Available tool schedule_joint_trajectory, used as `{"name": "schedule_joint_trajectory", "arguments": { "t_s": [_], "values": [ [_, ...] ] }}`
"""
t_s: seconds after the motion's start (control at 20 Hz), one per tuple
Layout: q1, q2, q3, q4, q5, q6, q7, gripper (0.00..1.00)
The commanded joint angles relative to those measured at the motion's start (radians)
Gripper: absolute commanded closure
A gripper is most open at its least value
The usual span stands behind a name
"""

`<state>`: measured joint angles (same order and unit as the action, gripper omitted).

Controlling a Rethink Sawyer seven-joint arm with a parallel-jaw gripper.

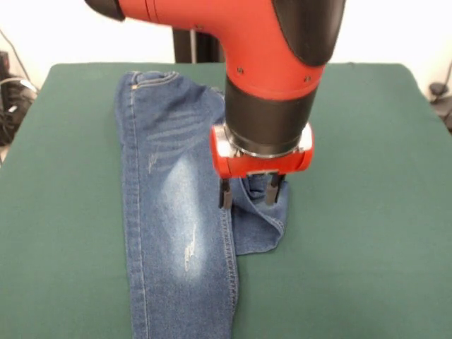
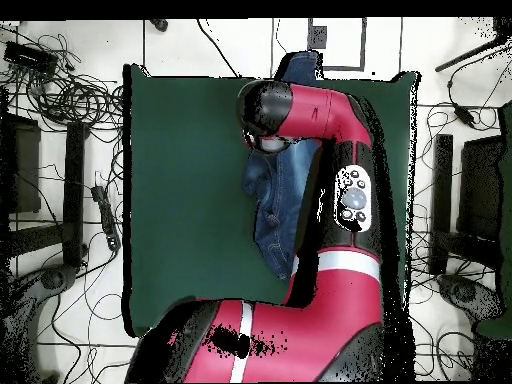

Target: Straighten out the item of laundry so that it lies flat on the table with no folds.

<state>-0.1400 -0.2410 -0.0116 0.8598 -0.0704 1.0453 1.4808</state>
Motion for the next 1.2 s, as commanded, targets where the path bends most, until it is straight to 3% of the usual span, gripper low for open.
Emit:
{"name": "schedule_joint_trajectory", "arguments": {
  "t_s": [0.05, 0.55, 0.95, 1.2],
  "values": [
    [0.031, 0.123, 0.039, 0.084, 0.023, -0.103, 0.279, 0.0],
    [0.049, 0.206, 0.009, 0.0, 0.032, -0.063, 0.31, 0.0],
    [0.069, 0.165, -0.013, 0.032, 0.07, 0.006, 0.335, 0.0],
    [0.079, 0.134, -0.013, 0.08, 0.085, -0.012, 0.324, 0.0]
  ]
}}
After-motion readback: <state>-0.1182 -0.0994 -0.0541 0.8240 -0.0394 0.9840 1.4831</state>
